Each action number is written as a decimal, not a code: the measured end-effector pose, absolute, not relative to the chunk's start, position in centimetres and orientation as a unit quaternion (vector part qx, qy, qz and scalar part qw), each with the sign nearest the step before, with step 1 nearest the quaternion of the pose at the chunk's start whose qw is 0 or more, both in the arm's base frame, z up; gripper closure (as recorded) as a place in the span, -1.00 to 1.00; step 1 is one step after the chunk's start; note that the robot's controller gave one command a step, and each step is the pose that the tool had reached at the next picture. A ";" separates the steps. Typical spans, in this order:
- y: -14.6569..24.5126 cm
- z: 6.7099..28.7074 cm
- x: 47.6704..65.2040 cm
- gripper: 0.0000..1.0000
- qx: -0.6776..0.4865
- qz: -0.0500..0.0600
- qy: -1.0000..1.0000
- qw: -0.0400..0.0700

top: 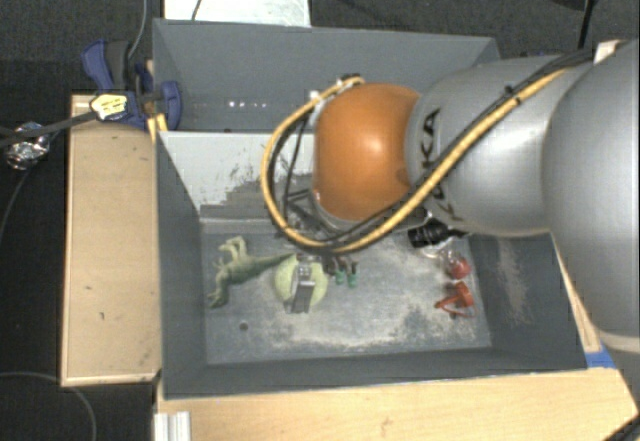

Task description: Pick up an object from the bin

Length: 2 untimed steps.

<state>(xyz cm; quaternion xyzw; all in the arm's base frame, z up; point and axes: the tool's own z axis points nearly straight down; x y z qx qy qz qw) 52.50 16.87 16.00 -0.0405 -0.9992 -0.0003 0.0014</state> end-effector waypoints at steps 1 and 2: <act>15.2 15.8 53.8 -1.00 -0.027 -0.002 -1.000 -0.002; 13.6 13.7 54.9 -1.00 0.077 -0.001 -0.997 -0.001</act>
Offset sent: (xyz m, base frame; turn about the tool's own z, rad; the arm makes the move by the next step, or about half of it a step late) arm 0.0399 -0.0523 -0.0568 -0.0487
